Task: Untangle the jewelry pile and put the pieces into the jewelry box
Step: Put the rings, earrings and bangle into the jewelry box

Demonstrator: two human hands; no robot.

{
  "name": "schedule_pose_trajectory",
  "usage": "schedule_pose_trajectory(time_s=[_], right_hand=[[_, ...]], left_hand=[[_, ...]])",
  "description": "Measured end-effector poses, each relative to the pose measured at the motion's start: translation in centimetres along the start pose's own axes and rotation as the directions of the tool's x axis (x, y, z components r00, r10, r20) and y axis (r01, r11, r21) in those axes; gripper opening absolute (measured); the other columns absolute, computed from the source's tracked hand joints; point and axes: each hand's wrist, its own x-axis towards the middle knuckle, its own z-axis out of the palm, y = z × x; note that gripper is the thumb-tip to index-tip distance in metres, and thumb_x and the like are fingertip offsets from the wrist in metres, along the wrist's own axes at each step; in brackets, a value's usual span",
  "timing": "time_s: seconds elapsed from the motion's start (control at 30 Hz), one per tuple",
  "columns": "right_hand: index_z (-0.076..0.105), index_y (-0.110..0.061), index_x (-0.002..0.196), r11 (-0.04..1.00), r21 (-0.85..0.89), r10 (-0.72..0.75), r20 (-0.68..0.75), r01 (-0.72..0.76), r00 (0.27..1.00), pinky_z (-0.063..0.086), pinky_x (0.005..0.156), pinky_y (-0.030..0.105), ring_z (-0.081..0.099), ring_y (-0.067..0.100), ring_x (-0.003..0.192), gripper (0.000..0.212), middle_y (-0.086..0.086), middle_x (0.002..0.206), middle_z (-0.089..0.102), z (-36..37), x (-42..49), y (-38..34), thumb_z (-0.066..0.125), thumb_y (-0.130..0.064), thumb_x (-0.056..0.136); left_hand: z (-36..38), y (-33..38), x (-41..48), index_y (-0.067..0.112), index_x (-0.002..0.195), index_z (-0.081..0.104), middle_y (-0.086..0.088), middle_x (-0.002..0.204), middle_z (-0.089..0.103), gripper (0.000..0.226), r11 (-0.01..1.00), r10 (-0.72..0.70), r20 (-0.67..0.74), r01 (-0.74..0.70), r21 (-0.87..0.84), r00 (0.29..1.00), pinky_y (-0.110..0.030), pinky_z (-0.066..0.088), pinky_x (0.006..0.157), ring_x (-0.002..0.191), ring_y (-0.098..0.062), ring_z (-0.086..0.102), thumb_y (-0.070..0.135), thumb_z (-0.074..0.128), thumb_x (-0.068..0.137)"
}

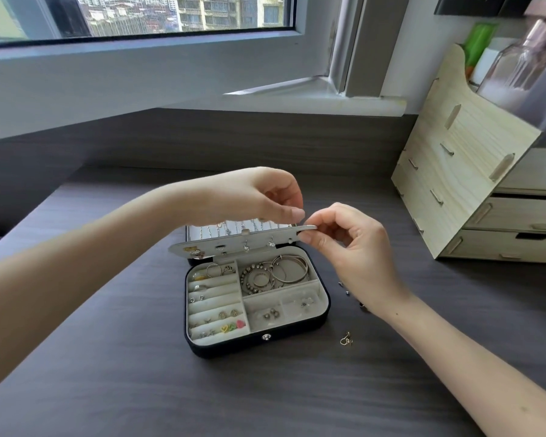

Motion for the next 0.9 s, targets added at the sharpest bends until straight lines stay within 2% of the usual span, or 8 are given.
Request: schedule_pose_trajectory(time_s=[0.07, 0.13, 0.3, 0.4, 0.57, 0.7, 0.8, 0.9], right_hand=[[0.066, -0.017, 0.081, 1.0, 0.004, 0.001, -0.003, -0.001, 1.0, 0.043, 0.064, 0.016, 0.055, 0.008, 0.069, 0.011, -0.004, 0.074, 0.062, 0.0, 0.0, 0.0, 0.073, -0.009, 0.08], [0.067, -0.018, 0.081, 1.0, 0.001, 0.002, -0.001, -0.002, 1.0, 0.044, 0.064, 0.018, 0.055, 0.01, 0.069, 0.01, -0.003, 0.074, 0.062, 0.0, 0.0, 0.0, 0.073, -0.01, 0.08], [0.067, -0.015, 0.08, 1.0, -0.002, 0.008, -0.002, -0.008, 1.0, 0.043, 0.064, 0.017, 0.054, 0.01, 0.068, 0.009, -0.001, 0.074, 0.062, -0.1, 0.0, -0.1, 0.073, -0.009, 0.08], [0.067, -0.015, 0.081, 1.0, -0.006, 0.002, -0.002, -0.002, 1.0, 0.043, 0.064, 0.017, 0.055, 0.009, 0.069, 0.009, -0.003, 0.074, 0.062, -0.1, 0.0, -0.1, 0.073, -0.008, 0.08], [0.067, -0.016, 0.08, 1.0, -0.001, 0.011, -0.009, -0.011, 1.0, 0.042, 0.064, 0.017, 0.053, 0.008, 0.067, 0.009, -0.002, 0.074, 0.062, -0.1, 0.1, 0.0, 0.072, -0.009, 0.08], [0.068, -0.015, 0.081, 0.998, -0.028, 0.051, -0.02, -0.052, 0.998, 0.043, 0.064, 0.016, 0.053, 0.003, 0.068, 0.006, -0.003, 0.075, 0.063, 0.0, 0.7, -0.3, 0.072, -0.01, 0.081], [0.07, -0.011, 0.084, 0.994, 0.002, 0.112, -0.035, -0.112, 0.993, 0.044, 0.064, 0.015, 0.054, 0.001, 0.068, 0.005, 0.0, 0.077, 0.066, 0.2, 2.0, -0.8, 0.072, -0.015, 0.082], [0.071, -0.009, 0.086, 0.986, -0.004, 0.166, -0.031, -0.166, 0.986, 0.043, 0.061, 0.013, 0.053, -0.003, 0.063, 0.012, -0.004, 0.073, 0.065, 0.5, 4.0, -1.0, 0.074, -0.02, 0.081]], left_hand=[[0.3, -0.1, 0.3, 0.022, 0.081, 0.062, 0.002, 0.074, 0.058, 0.018, 0.989, -0.008, -0.038, 0.014, 0.149, 0.999, -0.013, 0.037, 0.054, 0.059, 0.0, 0.046, 0.038, 0.058, 0.089], [0.5, -0.3, 0.5, 0.024, 0.076, 0.061, -0.002, 0.08, 0.063, 0.021, 0.973, 0.013, -0.055, 0.0, 0.229, 0.998, -0.014, 0.037, 0.052, 0.058, -0.001, 0.046, 0.038, 0.056, 0.09], [0.2, -0.1, 0.3, 0.023, 0.09, 0.066, 0.006, 0.088, 0.066, 0.008, 0.979, 0.043, -0.007, -0.04, 0.202, 0.999, -0.021, 0.049, 0.066, 0.073, -0.005, 0.059, 0.025, 0.059, 0.091], [0.2, 0.0, 0.1, 0.021, 0.094, 0.065, 0.007, 0.083, 0.063, 0.013, 0.993, 0.026, -0.018, -0.024, 0.119, 1.0, -0.02, 0.045, 0.062, 0.068, -0.005, 0.054, 0.031, 0.058, 0.091], [0.3, 0.0, 0.4, 0.023, 0.085, 0.065, 0.004, 0.084, 0.065, 0.011, 0.969, 0.05, -0.052, -0.036, 0.243, 0.997, -0.021, 0.047, 0.063, 0.069, -0.004, 0.055, 0.03, 0.058, 0.091], [-0.1, 0.5, -0.1, 0.021, 0.101, 0.066, 0.01, 0.089, 0.065, 0.026, 0.978, 0.017, -0.14, 0.013, 0.21, 0.99, -0.023, 0.05, 0.071, 0.08, -0.004, 0.06, 0.038, 0.046, 0.095], [-0.3, 0.7, -1.0, 0.022, 0.106, 0.061, 0.013, 0.092, 0.061, 0.033, 0.931, 0.089, -0.231, 0.002, 0.364, 0.969, -0.018, 0.046, 0.07, 0.083, -0.004, 0.057, 0.046, 0.043, 0.092], [0.1, 0.1, -0.9, 0.021, 0.105, 0.06, 0.009, 0.094, 0.06, 0.03, 0.852, 0.177, -0.308, 0.011, 0.523, 0.935, -0.026, 0.046, 0.068, 0.083, -0.011, 0.055, 0.045, 0.055, 0.088]])
